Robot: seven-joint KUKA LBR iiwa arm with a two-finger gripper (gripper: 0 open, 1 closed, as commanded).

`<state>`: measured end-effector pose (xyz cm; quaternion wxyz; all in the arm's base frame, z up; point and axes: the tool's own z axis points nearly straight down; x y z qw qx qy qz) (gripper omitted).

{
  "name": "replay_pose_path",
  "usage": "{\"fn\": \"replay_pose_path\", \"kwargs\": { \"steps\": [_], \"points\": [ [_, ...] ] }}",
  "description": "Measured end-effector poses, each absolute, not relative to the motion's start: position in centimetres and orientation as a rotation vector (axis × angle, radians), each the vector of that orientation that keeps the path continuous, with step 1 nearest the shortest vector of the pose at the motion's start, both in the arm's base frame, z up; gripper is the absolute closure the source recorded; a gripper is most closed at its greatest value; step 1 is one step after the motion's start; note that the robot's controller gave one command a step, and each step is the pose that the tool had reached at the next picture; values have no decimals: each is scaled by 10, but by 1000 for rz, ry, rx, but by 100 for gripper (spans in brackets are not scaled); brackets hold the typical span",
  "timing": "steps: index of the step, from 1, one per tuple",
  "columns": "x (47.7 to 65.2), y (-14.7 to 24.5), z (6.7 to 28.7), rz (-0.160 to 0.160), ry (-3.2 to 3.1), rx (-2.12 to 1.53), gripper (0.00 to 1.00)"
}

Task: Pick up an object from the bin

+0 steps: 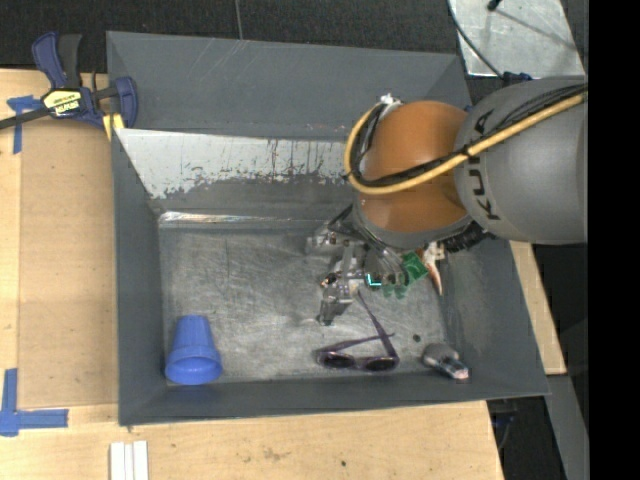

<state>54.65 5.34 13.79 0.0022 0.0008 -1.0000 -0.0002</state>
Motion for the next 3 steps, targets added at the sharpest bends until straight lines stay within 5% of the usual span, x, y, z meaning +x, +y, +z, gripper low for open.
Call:
{"fn": "replay_pose_path", "kwargs": {
  "steps": [2, 3],
  "points": [
    [554, 47, 133, -2, -3146, 57, 0],
    [580, 8, 118, 1, -3090, 582, 0]
  ]
}}
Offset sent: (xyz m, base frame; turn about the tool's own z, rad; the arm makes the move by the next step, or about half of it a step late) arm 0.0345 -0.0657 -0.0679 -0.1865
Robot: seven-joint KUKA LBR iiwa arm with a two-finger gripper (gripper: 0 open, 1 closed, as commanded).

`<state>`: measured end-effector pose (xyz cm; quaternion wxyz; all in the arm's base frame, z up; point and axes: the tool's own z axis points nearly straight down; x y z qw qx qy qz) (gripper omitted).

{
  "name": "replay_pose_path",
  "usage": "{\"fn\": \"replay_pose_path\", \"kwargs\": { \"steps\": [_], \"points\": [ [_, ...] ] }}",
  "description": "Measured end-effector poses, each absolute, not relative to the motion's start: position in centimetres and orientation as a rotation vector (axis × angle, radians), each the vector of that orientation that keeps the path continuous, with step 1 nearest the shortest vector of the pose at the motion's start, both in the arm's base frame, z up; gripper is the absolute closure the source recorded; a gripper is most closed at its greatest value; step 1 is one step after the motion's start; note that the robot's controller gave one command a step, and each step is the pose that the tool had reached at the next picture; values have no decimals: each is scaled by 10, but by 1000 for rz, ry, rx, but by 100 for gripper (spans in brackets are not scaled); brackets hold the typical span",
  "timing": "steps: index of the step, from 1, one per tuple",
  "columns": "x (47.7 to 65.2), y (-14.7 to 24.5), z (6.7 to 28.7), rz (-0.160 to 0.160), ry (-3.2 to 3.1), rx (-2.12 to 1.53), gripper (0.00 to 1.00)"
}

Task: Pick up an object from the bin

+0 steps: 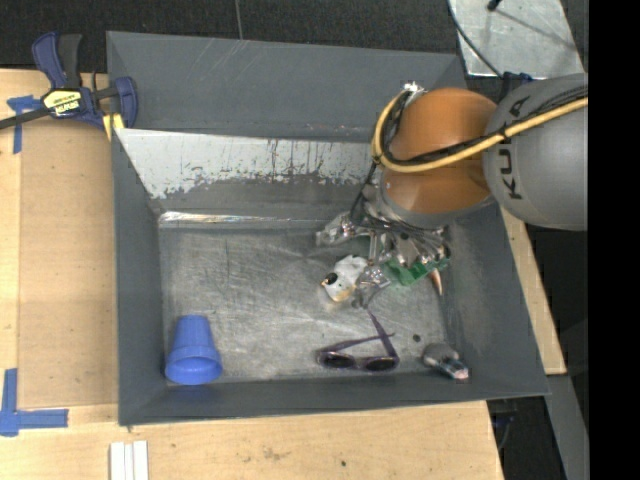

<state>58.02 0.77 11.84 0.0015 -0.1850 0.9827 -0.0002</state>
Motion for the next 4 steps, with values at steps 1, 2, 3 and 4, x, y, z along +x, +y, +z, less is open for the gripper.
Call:
{"fn": "replay_pose_path", "kwargs": {
  "steps": [1, 2, 3, 4],
  "points": [
    [590, -15, 130, -1, 3078, -617, 0],
    [590, -10, 106, -1, 3078, -606, 0],
    [605, -12, 77, 4, 2930, -1133, 100],
    [605, -12, 77, 4, 2930, -1132, 100]
  ]
}}
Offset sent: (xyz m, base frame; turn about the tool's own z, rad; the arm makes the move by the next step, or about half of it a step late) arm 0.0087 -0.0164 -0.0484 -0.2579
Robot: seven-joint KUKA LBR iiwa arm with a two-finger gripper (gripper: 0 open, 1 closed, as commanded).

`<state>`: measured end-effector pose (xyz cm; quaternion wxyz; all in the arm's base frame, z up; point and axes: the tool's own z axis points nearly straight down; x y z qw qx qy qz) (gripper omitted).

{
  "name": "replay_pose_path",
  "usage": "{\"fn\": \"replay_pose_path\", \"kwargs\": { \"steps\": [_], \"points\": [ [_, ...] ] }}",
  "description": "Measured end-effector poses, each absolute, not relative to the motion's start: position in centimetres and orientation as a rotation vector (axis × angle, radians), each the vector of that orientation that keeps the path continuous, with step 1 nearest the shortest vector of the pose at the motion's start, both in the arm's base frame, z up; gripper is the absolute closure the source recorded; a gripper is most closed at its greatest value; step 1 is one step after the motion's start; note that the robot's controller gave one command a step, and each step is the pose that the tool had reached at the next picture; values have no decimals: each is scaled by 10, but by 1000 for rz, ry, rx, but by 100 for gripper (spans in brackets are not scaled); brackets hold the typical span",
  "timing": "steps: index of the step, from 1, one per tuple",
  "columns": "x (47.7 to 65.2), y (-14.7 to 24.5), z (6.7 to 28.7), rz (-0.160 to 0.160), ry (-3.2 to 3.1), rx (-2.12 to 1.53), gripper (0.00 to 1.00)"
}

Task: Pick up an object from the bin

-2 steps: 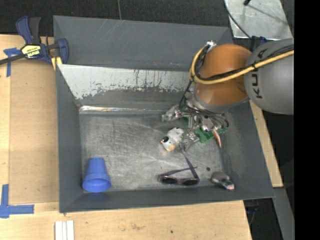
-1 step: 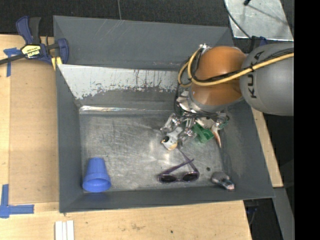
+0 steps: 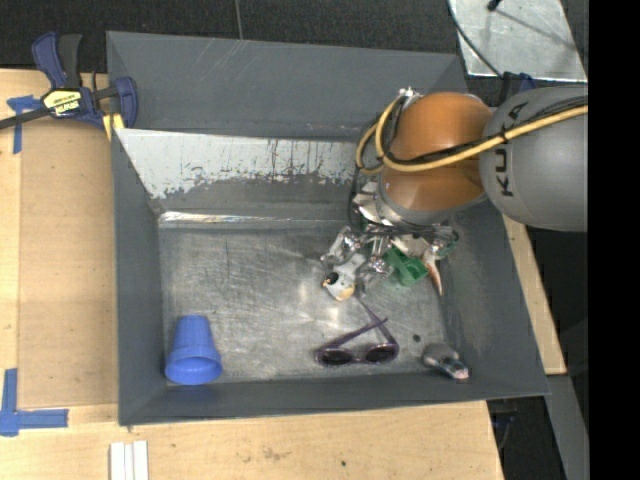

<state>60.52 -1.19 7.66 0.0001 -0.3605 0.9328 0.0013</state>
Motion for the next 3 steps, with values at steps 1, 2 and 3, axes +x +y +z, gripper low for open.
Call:
{"fn": "replay_pose_path", "kwargs": {
  "steps": [1, 2, 3],
  "points": [
    [604, -12, 79, 4, 2930, -1132, 100],
    [603, -12, 92, 4, 2931, -1131, 100],
    [604, -12, 109, 2, 2931, -1130, 100]
  ]
}}
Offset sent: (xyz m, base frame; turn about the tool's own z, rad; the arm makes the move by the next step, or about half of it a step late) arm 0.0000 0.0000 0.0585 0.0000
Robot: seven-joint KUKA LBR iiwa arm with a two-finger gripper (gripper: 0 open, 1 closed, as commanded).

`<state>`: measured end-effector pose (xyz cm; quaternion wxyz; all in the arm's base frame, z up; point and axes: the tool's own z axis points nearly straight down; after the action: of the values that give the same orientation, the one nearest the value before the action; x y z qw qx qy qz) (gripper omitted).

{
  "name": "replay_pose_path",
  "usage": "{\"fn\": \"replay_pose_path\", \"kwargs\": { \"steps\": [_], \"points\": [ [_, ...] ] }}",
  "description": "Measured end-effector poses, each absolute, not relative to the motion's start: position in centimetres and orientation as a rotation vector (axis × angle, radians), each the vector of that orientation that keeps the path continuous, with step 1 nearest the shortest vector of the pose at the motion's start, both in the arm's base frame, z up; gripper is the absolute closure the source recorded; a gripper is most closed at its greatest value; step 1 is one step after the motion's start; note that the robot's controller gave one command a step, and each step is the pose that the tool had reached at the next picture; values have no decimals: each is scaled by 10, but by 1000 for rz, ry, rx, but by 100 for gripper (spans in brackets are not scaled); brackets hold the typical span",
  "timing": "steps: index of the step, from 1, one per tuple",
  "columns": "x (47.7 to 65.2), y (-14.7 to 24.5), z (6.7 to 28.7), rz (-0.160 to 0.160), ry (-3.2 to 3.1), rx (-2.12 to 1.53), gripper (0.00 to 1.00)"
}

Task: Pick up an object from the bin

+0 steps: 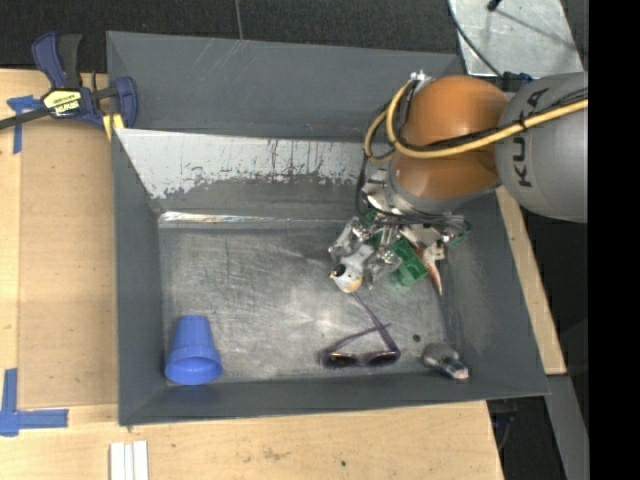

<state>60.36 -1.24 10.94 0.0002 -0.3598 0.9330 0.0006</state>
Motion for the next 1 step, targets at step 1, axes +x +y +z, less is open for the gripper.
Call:
{"fn": "replay_pose_path", "kwargs": {
  "steps": [1],
  "points": [
    [604, -13, 126, -1, 2928, -1128, 100]
  ]
}}
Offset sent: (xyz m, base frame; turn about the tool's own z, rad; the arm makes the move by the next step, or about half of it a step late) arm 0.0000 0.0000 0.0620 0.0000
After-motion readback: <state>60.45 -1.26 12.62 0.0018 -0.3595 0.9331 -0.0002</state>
